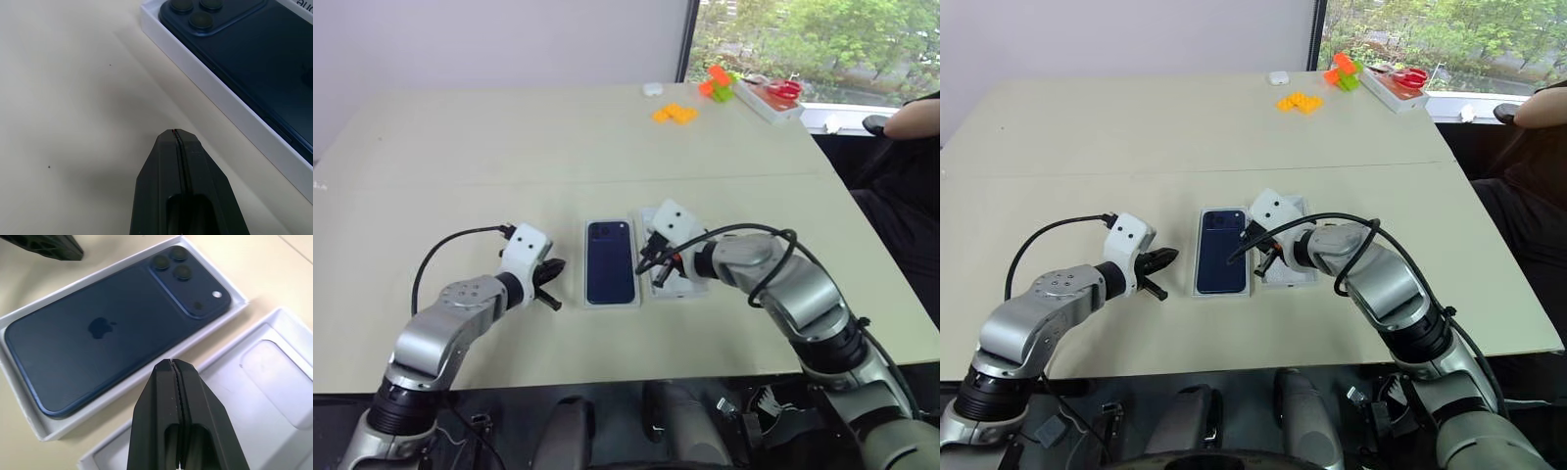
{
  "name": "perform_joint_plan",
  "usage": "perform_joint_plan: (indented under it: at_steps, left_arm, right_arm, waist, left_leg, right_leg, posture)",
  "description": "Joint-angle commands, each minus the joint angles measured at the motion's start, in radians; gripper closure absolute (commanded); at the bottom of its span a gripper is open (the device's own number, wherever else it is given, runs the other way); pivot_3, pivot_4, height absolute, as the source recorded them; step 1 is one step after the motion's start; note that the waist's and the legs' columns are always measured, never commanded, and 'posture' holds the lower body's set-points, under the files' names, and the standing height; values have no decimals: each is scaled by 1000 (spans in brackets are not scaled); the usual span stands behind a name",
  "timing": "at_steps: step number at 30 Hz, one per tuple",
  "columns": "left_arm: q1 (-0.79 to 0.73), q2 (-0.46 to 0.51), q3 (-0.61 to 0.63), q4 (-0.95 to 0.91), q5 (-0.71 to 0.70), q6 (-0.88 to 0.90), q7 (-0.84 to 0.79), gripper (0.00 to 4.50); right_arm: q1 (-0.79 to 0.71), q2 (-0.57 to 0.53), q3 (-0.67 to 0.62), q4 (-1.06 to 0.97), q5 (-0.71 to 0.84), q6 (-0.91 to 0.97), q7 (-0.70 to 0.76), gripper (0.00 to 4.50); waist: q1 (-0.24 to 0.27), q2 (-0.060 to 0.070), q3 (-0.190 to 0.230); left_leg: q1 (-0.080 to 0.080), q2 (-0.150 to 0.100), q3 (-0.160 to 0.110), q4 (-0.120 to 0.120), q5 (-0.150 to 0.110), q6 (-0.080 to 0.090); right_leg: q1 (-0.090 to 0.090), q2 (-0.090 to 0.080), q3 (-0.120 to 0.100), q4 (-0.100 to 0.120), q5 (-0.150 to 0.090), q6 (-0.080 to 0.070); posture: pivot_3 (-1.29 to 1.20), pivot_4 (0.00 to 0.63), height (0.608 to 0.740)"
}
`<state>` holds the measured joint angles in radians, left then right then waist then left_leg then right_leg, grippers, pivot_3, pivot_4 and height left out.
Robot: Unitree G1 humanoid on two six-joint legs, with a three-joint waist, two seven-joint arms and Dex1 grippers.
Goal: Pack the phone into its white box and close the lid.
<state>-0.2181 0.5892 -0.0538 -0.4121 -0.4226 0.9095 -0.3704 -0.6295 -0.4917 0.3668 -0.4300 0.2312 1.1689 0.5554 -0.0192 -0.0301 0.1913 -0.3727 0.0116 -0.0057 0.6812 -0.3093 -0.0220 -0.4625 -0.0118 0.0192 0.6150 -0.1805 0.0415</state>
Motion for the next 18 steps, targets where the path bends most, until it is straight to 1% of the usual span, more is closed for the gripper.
perform_joint_plan:
  at_steps: [1, 7, 18]
  left_arm:
    - [-30, -10, -5, -20, 14, 5, -4, 4471]
    - [-40, -24, -18, -26, 23, 11, -5, 4471]
    - [-36, -41, -27, -47, 30, 26, -13, 4471]
  right_arm:
    - [-7, 16, 22, -13, -7, -24, -11, 4500]
    - [-12, 23, 59, 13, -21, -27, -21, 4500]
    - [-19, -9, 109, 28, -64, -44, -18, 4500]
  waist:
    - [0, 0, 0]
    - [0, 0, 0]
    - [1, 0, 0]
  left_leg:
    - [0, 0, 0, 0, 0, 0]
    - [0, 0, 0, 0, 0, 0]
    - [0, 0, 0, 0, 0, 0]
  right_leg:
    - [0, 0, 0, 0, 0, 0]
    - [0, 0, 0, 0, 0, 0]
    - [0, 0, 0, 0, 0, 0]
  posture:
    - [0, 150, 726]
    - [0, 150, 726]
    - [0, 150, 726]
